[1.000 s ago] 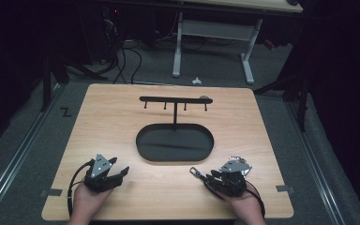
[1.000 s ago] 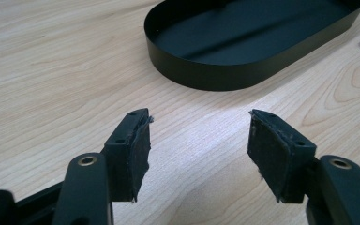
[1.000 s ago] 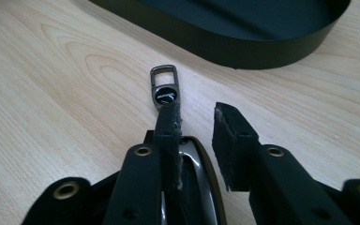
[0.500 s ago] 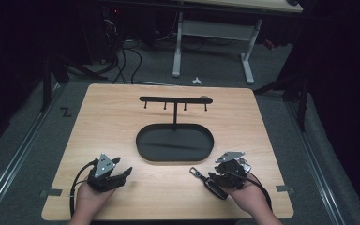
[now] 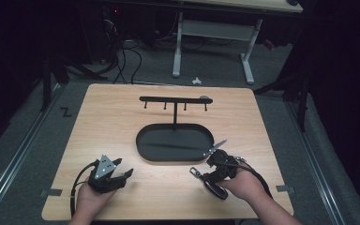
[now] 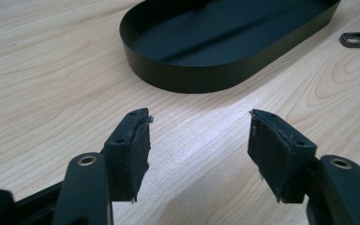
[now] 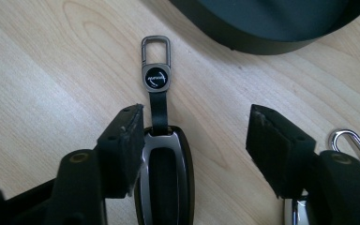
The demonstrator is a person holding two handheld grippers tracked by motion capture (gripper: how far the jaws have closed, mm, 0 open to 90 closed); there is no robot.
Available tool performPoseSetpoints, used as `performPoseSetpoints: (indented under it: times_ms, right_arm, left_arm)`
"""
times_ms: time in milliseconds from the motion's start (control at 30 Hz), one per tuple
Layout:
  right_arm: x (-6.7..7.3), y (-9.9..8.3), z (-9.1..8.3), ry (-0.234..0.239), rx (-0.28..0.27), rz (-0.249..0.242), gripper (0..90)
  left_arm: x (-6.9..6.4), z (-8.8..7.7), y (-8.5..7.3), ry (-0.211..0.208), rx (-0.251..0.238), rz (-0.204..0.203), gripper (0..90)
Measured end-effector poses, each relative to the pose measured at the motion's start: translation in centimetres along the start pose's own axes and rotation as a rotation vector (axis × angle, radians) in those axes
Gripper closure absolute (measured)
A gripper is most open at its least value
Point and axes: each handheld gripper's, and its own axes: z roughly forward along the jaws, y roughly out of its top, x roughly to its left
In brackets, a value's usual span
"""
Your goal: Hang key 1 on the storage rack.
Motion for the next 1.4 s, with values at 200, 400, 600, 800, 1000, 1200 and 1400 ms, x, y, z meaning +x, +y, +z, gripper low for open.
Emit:
performPoseSetpoints:
  times_ms: [200,400,600,800,1000,1200,1400]
  right_arm:
    - [0.1,0.6,0.6,0.016,0.069,-0.021,31.8]
    - [0.5,1.0,1.7,0.025,0.139,-0.077,29.8]
    - [0.7,1.5,2.2,0.043,0.184,-0.099,36.1]
    - [0.2,2.3,2.5,0.086,0.183,-0.054,43.1]
    - [0.2,3.0,3.4,0.102,0.21,-0.056,52.0]
    - [0.3,3.3,4.3,0.105,0.258,-0.017,63.6]
    - [0.7,3.7,5.0,0.118,0.288,-0.062,71.1]
  left_arm:
    - [-0.1,0.1,0.0,-0.004,0.006,0.004,39.5]
    - [-0.2,0.3,0.0,-0.01,0.009,0.007,39.5]
    - [-0.2,0.4,0.0,-0.011,0.012,0.014,39.5]
    - [-0.2,0.4,0.0,-0.01,0.016,0.019,39.5]
    - [-0.2,0.4,0.0,-0.011,0.02,0.021,39.5]
    - [-0.2,0.4,0.0,-0.013,0.022,0.022,39.5]
    - [-0.2,0.4,0.0,-0.014,0.021,0.024,39.5]
